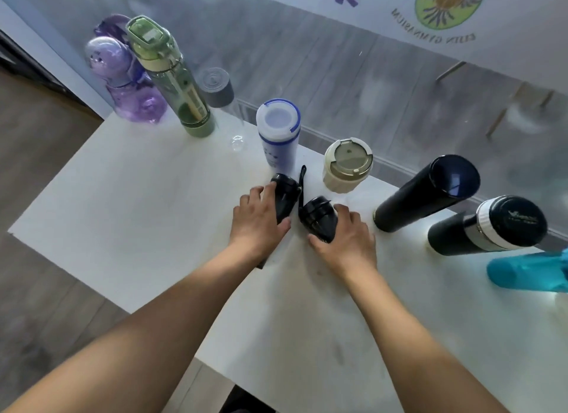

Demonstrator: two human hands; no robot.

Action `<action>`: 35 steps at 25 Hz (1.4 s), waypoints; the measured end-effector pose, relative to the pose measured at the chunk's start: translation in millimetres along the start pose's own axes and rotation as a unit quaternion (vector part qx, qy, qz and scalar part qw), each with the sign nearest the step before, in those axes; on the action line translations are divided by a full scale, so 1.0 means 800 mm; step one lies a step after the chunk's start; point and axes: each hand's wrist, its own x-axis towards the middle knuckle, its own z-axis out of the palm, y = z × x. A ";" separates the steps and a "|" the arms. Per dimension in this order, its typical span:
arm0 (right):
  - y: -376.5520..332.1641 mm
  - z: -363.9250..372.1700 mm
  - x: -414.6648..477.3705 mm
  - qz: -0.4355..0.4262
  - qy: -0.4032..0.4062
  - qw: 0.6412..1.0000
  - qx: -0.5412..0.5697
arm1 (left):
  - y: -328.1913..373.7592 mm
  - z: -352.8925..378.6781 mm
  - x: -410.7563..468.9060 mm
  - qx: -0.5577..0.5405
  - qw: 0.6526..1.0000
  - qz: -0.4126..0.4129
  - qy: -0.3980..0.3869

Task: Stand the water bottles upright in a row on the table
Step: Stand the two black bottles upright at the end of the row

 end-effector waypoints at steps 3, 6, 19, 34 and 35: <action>-0.001 0.006 0.010 -0.001 -0.006 1.000 -0.025 | 0.007 0.004 0.021 -0.033 0.999 -0.009 -0.014; 0.005 0.004 0.003 -0.020 0.002 1.000 0.003 | 0.007 0.002 0.031 -0.031 0.999 -0.018 -0.040; 0.044 -0.080 -0.132 0.001 0.164 0.971 0.174 | 0.053 -0.066 -0.103 -0.189 0.974 0.120 0.030; 0.257 -0.147 -0.279 0.138 0.330 0.906 0.228 | 0.235 -0.022 -0.223 -0.218 0.933 0.280 -0.064; 0.277 -0.151 -0.285 0.144 0.332 0.904 0.228 | 0.250 -0.013 -0.230 -0.221 0.932 0.282 -0.064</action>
